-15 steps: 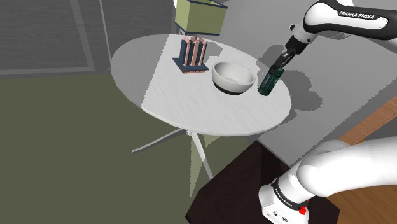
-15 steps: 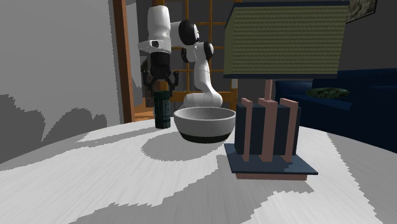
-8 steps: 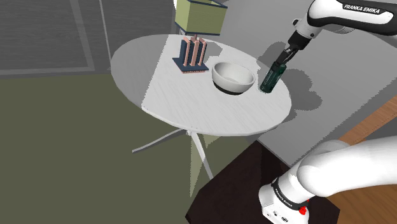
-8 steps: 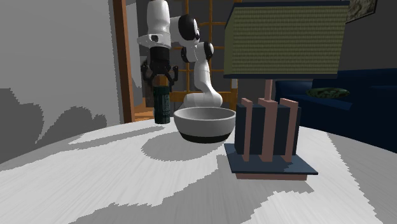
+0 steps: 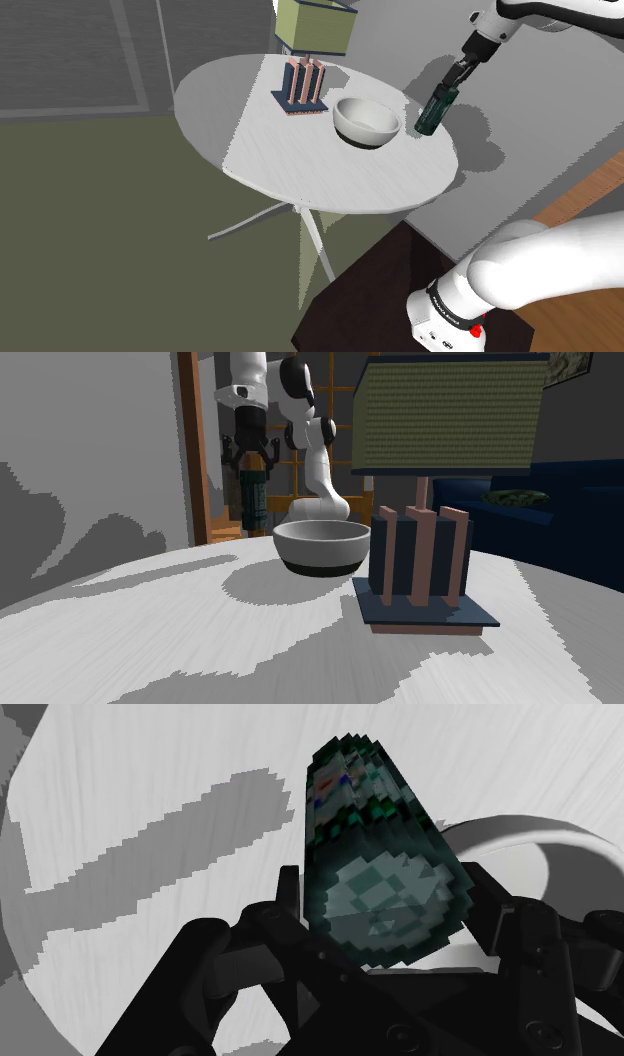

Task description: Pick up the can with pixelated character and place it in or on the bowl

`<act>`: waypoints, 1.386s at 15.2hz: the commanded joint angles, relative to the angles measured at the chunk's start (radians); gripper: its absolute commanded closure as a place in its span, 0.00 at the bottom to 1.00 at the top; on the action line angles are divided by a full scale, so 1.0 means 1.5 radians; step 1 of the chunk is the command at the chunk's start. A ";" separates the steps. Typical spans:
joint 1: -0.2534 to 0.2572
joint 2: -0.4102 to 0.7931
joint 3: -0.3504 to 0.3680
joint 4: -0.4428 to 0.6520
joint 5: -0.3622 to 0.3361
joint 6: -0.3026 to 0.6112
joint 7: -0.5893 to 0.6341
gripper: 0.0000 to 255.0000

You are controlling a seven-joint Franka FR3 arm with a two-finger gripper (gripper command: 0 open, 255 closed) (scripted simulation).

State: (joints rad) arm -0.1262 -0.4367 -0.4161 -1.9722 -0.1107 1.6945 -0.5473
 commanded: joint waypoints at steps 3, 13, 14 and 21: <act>0.003 0.010 0.002 0.045 0.004 -0.035 -0.001 1.00; 0.010 0.048 -0.001 0.171 0.018 -0.125 -0.008 1.00; 0.011 0.053 -0.001 0.185 0.020 -0.134 -0.009 1.00; 0.033 0.102 0.031 0.270 0.041 -0.174 0.042 1.00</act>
State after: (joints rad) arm -0.0844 -0.3043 -0.3809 -1.5980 -0.0587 1.4435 -0.5053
